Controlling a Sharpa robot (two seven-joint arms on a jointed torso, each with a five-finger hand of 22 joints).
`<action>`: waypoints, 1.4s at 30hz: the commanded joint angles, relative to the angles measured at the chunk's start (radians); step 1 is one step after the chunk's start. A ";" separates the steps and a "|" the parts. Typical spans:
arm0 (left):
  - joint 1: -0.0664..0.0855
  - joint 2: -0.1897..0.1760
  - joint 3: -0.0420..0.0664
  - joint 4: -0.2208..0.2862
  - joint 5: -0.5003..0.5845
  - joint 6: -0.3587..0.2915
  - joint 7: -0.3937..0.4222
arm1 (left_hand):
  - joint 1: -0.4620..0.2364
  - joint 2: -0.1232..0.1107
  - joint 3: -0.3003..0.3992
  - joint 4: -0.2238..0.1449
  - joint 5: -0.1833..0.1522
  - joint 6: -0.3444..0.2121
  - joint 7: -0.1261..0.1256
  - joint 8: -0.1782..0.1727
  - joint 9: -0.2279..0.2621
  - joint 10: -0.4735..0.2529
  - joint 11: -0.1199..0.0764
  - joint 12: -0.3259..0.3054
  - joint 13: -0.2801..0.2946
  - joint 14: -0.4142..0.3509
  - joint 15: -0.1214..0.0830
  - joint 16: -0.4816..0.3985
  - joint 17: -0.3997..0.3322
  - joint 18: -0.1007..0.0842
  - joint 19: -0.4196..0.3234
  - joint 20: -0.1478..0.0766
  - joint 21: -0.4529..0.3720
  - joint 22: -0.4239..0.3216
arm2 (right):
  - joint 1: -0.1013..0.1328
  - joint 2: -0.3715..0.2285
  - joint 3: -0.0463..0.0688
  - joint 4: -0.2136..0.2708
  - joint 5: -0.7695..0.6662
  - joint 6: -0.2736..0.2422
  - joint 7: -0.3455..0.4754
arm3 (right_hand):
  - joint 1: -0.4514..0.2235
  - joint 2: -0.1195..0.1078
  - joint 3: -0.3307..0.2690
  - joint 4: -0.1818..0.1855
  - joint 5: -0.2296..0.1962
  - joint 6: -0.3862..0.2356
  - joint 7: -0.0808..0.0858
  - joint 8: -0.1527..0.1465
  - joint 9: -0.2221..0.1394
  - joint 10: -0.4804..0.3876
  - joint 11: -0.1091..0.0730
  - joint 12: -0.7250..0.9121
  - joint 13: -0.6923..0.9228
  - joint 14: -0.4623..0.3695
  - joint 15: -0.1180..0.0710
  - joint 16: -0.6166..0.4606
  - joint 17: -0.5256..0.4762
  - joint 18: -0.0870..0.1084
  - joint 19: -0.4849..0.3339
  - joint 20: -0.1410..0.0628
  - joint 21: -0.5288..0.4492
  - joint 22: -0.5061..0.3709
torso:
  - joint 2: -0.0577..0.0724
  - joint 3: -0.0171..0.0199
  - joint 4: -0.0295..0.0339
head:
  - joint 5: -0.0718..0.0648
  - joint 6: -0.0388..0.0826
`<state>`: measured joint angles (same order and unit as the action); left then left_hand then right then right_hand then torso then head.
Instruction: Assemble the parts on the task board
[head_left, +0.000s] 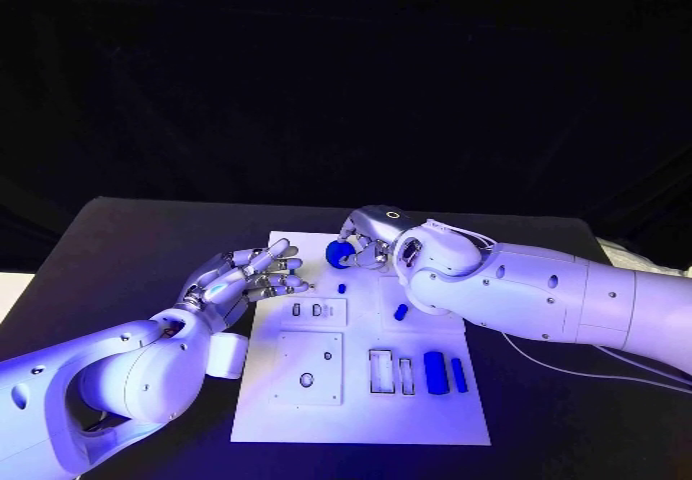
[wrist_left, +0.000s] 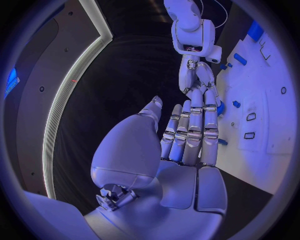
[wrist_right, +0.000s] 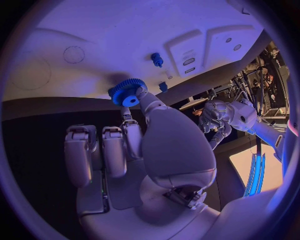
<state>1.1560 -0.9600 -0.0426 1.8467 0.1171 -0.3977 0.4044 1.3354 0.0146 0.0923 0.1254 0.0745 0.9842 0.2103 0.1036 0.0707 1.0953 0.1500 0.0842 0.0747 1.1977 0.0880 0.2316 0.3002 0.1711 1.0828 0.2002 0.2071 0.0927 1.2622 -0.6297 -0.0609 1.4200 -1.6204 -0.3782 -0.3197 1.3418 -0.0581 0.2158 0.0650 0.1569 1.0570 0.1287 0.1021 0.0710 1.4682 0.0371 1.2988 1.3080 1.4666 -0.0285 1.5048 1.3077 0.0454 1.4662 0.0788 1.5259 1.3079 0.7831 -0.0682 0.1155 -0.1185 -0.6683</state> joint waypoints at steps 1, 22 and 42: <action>0.001 0.002 0.001 0.003 0.001 0.021 0.005 | -0.004 0.005 -0.004 0.000 -0.003 0.008 0.002 -0.006 0.000 0.009 0.001 -0.004 0.001 -0.005 0.004 -0.002 0.001 0.011 0.004 0.001 -0.004 -0.001 | -0.002 0.014 -0.001 -0.015 -0.021 0.020 -0.014 | -0.010 0.000 0.002 0.007 -0.006 0.004 -0.004 -0.004 0.001 -0.002 -0.001 -0.008 0.081 0.082 -0.006 -0.004 0.161 -0.015 0.026 -0.003 -0.001 0.136 | 0.000 0.0006 -0.0007 | 0.001 -0.002; 0.001 0.003 0.001 0.002 0.001 0.023 0.003 | -0.004 0.005 -0.004 0.000 -0.003 0.008 0.002 -0.006 0.000 0.009 0.001 -0.004 0.001 -0.005 0.004 -0.002 0.001 0.011 0.004 0.001 -0.004 -0.001 | -0.006 0.037 -0.002 -0.028 -0.021 0.045 -0.009 | -0.031 -0.013 -0.001 0.013 -0.012 -0.003 -0.001 -0.018 0.000 -0.005 0.003 -0.016 0.079 0.081 -0.003 -0.009 0.154 -0.014 0.022 -0.001 -0.004 0.130 | 0.000 0.0020 -0.0021 | 0.004 -0.005; 0.001 0.002 0.001 0.004 0.001 0.022 0.003 | -0.004 0.005 -0.004 0.000 -0.003 0.008 0.002 -0.006 0.000 0.009 0.001 -0.004 0.001 -0.005 0.004 -0.002 0.001 0.011 0.004 0.001 -0.004 -0.001 | -0.006 0.045 -0.003 -0.043 -0.014 0.034 -0.009 | -0.056 -0.043 -0.029 0.019 -0.019 -0.124 0.025 -0.043 -0.008 -0.033 0.025 -0.082 0.049 0.075 0.015 -0.030 0.127 -0.007 0.006 0.014 -0.017 0.101 | 0.000 0.0017 -0.0016 | 0.002 -0.009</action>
<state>1.1561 -0.9598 -0.0426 1.8477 0.1174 -0.3952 0.4027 1.3355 0.0145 0.0924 0.1255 0.0745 0.9842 0.2103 0.1036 0.0707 1.0953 0.1500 0.0842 0.0747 1.1977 0.0880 0.2316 0.2998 0.1710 1.0828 0.2003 0.2071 0.0929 1.2562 -0.5848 -0.0636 1.3761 -1.6262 -0.3519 -0.3250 1.2841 -0.0894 0.1931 0.0869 0.1413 0.9419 0.1540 0.0642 0.0647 1.4409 0.0637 1.2213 1.3073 1.4665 -0.0211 1.4776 1.3081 0.0455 1.4660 0.0864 1.5139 1.3074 0.7833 -0.0666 0.1141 -0.1167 -0.6773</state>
